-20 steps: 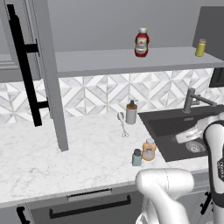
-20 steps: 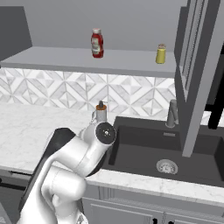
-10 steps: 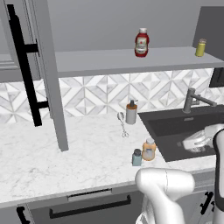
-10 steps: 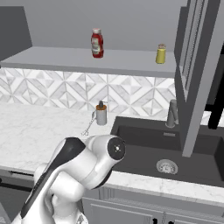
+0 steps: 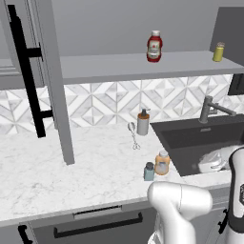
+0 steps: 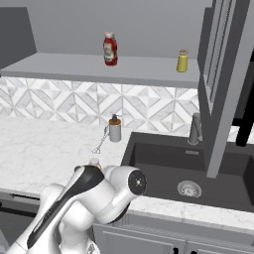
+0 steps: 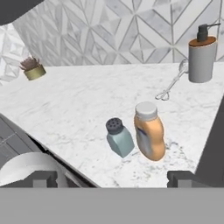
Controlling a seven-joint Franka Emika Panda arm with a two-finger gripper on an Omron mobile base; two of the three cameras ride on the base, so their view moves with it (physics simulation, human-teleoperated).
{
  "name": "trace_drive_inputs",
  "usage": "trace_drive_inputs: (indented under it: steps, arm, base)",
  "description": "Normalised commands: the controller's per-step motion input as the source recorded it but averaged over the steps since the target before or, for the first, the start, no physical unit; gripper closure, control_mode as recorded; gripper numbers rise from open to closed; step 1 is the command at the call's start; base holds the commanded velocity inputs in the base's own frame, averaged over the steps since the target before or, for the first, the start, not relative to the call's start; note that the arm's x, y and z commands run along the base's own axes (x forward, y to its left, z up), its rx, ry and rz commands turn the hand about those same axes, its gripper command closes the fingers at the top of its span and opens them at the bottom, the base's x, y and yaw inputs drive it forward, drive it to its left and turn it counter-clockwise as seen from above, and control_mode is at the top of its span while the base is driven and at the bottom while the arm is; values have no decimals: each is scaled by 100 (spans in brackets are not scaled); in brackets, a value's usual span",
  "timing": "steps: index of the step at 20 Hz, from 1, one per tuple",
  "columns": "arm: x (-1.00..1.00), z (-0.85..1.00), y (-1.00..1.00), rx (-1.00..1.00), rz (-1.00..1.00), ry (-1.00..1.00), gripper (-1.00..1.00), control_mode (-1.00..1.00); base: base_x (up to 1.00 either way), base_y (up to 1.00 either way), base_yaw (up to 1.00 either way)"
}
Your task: Put the shaker and condiment bottle from the counter next to their counterparts in the cabinet.
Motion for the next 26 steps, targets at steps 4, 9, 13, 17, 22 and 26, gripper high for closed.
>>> trace_drive_inputs:
  steps: [4, 9, 13, 17, 22, 26]
  arm:
    - [0, -33, 7, 0, 4, -5, -100, -100]
    - [20, -17, 1, 1, 1, -5, -100, -100]
    - [39, -11, 0, 2, 4, -7, -100, -100]
    - [19, -26, 0, 0, 9, -6, -100, -100]
    - [24, -27, 0, 4, 12, -4, -100, -100]
    - [55, -19, 0, 7, 8, -3, -100, -100]
  base:
    - [0, 0, 0]
    - [0, 0, 0]
    - [0, 0, 0]
    - [0, 0, 0]
    - [0, 0, 0]
    - [0, 0, 0]
